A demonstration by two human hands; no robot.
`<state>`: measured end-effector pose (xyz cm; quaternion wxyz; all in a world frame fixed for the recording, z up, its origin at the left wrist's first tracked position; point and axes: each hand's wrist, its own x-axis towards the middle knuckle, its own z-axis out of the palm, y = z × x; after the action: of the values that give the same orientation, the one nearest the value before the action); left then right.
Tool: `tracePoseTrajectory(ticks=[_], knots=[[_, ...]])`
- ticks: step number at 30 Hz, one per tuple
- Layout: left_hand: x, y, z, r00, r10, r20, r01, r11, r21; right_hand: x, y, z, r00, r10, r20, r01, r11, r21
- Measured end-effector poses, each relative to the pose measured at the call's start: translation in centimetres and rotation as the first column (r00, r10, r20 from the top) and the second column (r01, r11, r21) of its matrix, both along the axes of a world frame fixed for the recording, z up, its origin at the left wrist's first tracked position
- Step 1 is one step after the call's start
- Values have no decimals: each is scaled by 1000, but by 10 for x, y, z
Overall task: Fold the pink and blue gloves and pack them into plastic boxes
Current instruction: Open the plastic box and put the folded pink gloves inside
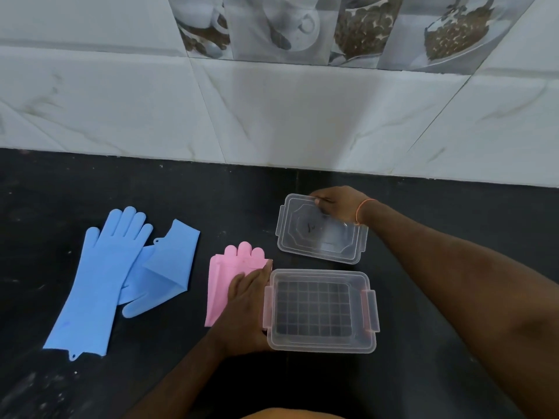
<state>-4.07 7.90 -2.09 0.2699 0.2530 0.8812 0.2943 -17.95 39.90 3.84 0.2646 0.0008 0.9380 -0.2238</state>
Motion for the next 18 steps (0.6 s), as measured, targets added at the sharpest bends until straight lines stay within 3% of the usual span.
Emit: tracePoseTrajectory(ticks=[1, 2, 5, 10, 14, 16, 18], knots=[[0, -1, -8, 994, 7, -107, -8, 1000, -5, -1, 0, -4, 1000, -25, -14, 25, 1000, 14], [1, -4, -15, 994, 12, -108, -9, 1000, 21, -2, -1, -6, 998, -43, -34, 44, 999, 28], [3, -6, -19, 996, -7, 92, -1, 996, 86, -1, -7, -9, 995, -62, -83, 68, 995, 69], [6, -14, -8, 995, -37, 98, 30, 997, 69, 10, -24, -1, 975, -129, -184, 157, 976, 148], [12, -33, 8, 997, -58, 50, 53, 995, 90, 42, -63, 34, 953, -74, -294, 112, 987, 114], [19, -43, 13, 1000, 13, -18, -11, 994, 113, 64, -88, 46, 933, -49, -356, 77, 995, 64], [26, -51, 11, 966, 219, -140, -196, 968, 159, 89, -114, 52, 920, -62, -387, 62, 998, -13]])
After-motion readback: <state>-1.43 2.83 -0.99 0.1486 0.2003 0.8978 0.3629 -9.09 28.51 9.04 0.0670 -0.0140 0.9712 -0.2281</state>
